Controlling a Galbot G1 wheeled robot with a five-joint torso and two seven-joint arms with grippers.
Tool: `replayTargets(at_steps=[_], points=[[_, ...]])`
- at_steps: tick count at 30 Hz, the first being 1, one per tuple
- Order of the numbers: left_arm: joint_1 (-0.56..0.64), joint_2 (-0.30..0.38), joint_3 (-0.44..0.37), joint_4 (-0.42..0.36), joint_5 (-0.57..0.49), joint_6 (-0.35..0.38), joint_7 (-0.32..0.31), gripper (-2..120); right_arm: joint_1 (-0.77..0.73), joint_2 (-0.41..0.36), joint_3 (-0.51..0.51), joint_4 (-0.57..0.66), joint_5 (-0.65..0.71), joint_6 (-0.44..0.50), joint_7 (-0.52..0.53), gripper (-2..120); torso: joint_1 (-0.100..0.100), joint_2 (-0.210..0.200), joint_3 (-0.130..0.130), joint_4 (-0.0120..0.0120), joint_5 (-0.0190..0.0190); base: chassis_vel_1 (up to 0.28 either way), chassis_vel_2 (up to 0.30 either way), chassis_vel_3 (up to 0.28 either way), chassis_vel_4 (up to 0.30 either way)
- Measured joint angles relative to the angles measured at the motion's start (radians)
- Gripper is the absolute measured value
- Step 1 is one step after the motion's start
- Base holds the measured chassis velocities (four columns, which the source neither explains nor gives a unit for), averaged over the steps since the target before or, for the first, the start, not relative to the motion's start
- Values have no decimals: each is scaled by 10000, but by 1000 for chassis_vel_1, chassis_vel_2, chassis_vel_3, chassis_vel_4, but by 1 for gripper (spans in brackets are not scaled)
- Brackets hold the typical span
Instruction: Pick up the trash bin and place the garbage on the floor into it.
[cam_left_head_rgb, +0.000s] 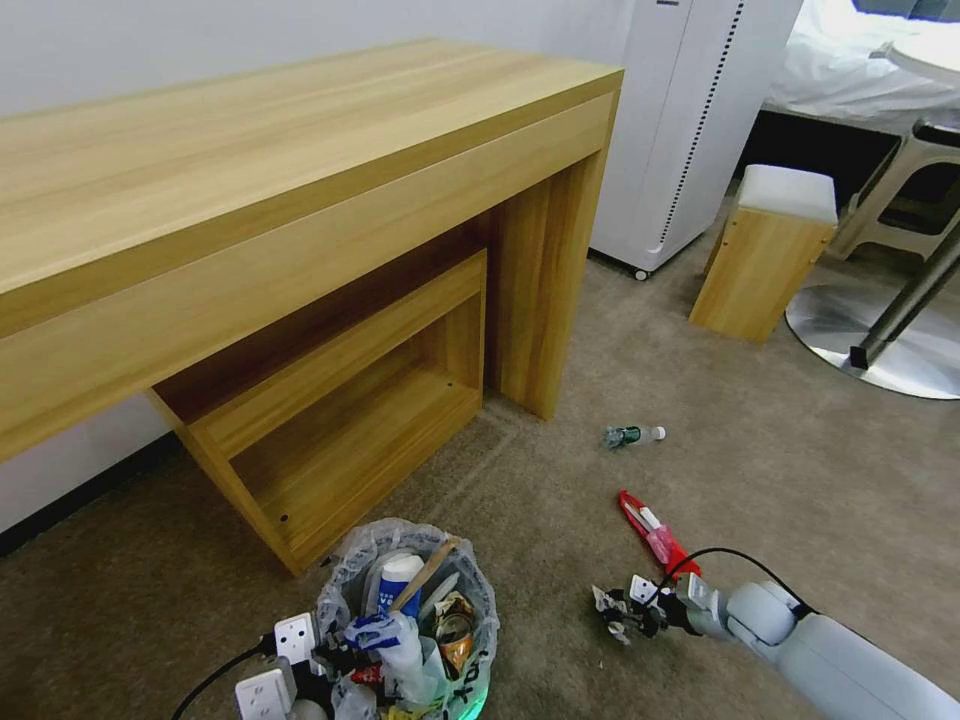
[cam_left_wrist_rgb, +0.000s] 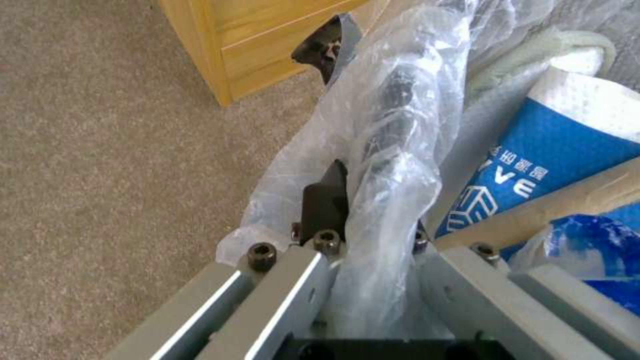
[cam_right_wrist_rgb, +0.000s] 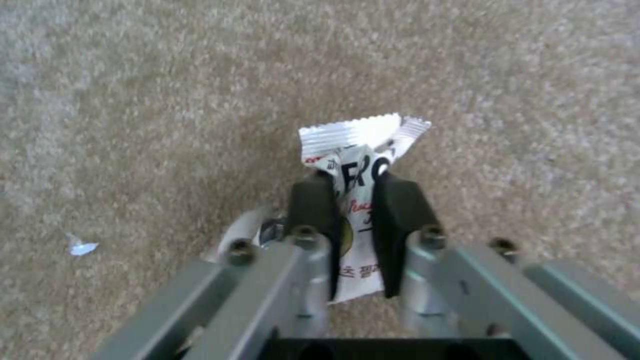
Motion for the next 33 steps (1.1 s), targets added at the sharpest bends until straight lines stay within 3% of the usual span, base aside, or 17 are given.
replayTargets(at_steps=[2, 8, 11, 13, 15, 17, 19, 28, 33], points=[[-29, 18, -7, -12, -33, 7, 1, 1, -66, -45, 179, 126, 107, 0, 35, 0, -1, 1, 0, -1, 0, 0, 0, 0, 0], [-51, 74, -58, -115, -188, 99, 6, 1, -308, -298, 762, 727, 663, 2, 160, 0, 0, -1, 1, -1, -1, 0, 0, 0, 0], [102, 136, -122, -332, -412, 285, 17, 1, -718, -795, 1686, 2027, 1551, -22, 188, 0, 0, 0, 1, 0, -2, 0, 0, 0, 0], [125, 141, -130, -369, -427, 298, 22, 1, -785, -885, 1856, 2258, 1680, -24, 183, 0, 0, -1, 1, -1, -3, 0, 0, 0, 0], [215, 187, -215, -573, -573, 332, 34, 1, -996, -1413, 2458, 3418, 2568, -44, 102, 0, 0, 0, 1, -1, -1, 0, 0, 0, 0], [226, 204, -241, -608, -607, 335, 35, 1, -1013, -1526, 2542, 3647, 2746, -49, 83, 0, 0, 0, 1, -1, -1, 0, 0, 0, 0], [249, 261, -386, -828, -832, 341, 16, 1, -999, -1952, 2808, 4765, 3534, 29, -241, 0, 0, 0, 0, -1, -2, 0, 0, 0, 0], [397, 233, -560, -1102, -989, 381, -26, 1, -128, -2101, 2443, 6496, 5008, 148, -1144, 0, 0, -1, 0, 0, 0, 0, 0, 0, 0], [465, 163, -649, -1118, -968, 403, -56, 1, 558, -1933, 1752, 7682, 6455, -571, -1099, 0, 0, 0, 0, 0, -3, 0, 0, 0, 0]])
